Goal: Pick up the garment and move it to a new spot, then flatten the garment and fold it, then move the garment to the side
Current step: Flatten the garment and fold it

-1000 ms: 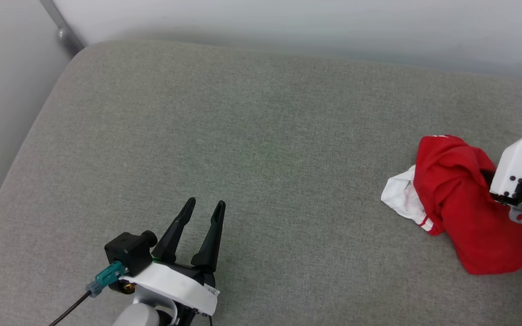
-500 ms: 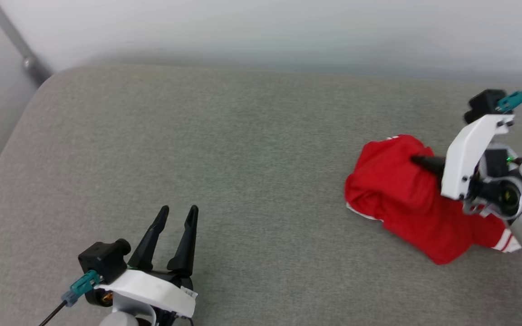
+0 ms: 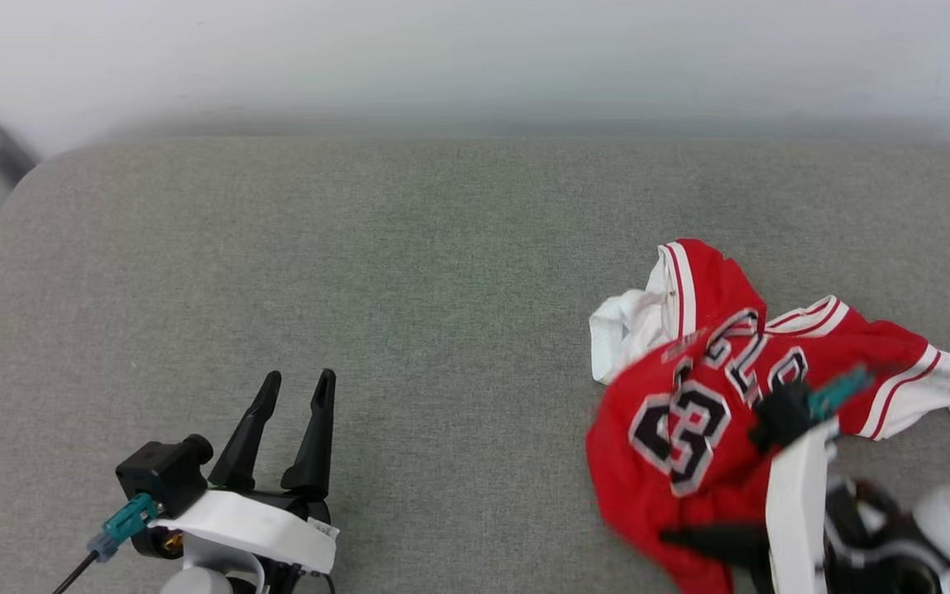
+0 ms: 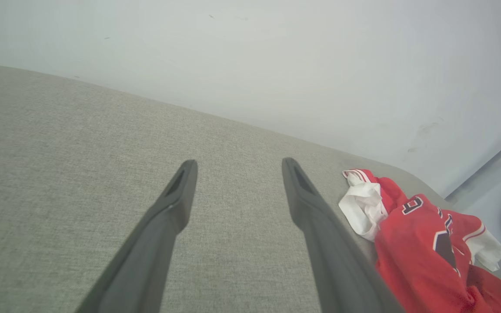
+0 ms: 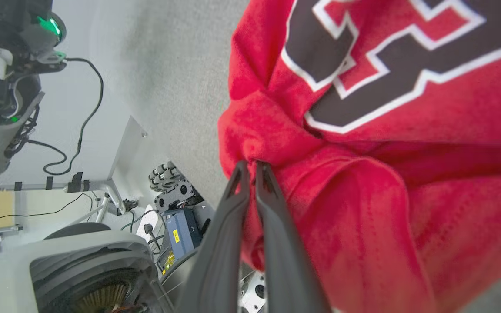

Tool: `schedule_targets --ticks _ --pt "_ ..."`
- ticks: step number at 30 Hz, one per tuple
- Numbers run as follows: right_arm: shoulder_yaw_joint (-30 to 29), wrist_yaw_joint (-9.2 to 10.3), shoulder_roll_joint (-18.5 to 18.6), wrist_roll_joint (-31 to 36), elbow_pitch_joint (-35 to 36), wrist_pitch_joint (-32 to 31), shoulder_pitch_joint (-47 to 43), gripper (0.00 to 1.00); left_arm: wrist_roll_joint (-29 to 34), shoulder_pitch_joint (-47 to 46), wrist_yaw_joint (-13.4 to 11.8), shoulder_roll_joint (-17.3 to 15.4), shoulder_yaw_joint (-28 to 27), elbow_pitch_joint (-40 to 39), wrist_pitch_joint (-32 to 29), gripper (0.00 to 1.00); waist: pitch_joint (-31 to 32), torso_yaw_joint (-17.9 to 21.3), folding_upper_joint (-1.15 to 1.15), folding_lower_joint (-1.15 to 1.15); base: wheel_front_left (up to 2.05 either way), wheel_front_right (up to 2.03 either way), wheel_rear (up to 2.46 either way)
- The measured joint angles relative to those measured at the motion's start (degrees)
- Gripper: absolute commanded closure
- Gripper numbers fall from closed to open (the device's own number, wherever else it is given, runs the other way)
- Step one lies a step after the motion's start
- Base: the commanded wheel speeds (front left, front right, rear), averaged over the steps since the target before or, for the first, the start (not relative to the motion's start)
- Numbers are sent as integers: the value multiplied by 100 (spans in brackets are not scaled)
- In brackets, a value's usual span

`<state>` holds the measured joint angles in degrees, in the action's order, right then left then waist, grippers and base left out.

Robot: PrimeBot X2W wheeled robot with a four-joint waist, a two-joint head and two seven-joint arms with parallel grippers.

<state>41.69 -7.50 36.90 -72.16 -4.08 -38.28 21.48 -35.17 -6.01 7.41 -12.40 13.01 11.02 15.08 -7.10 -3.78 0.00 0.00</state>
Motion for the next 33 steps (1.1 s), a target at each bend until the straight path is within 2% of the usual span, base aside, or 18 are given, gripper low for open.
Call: schedule_targets --ticks 2,5,7,11,12,13,22,27,33 --pt "-121 0 75 27 265 -200 -462 100 20 2 0 18 24 -2 0 0 -15 -8 0 0 0 0 0" --pt "-428 0 198 448 430 -397 -1044 100 21 16 0 37 81 31 0 0 -37 -21 0 0 0 0 0" --pt "-675 0 100 521 490 -587 -1388 100 15 27 0 51 66 42 0 0 -48 -5 0 0 0 0 0" --pt "-1262 0 -224 1125 536 -798 -1844 99 9 25 0 76 136 99 0 0 -46 16 0 0 0 0 0" --pt "-1435 0 -374 1199 600 -843 -1929 57 -1 21 0 76 155 109 0 0 -38 25 0 0 0 0 0" --pt "-1569 0 -542 1276 673 -909 -2012 0 -15 21 0 76 164 122 0 0 -26 40 0 0 0 0 0" --pt "-3004 1 -1633 2154 1667 -1194 -2418 0 -36 -35 0 -155 338 94 0 0 105 235 0 0 0 0 0" --pt "-3357 1 -2063 2405 2047 -737 -2398 0 -209 -371 0 -560 608 37 -154 0 114 377 0 0 0 0 0" --pt "-3096 1 -1959 2682 2040 595 -2219 0 -434 -1122 0 -1005 825 -285 -959 0 -5 599 0 0 0 0 0"
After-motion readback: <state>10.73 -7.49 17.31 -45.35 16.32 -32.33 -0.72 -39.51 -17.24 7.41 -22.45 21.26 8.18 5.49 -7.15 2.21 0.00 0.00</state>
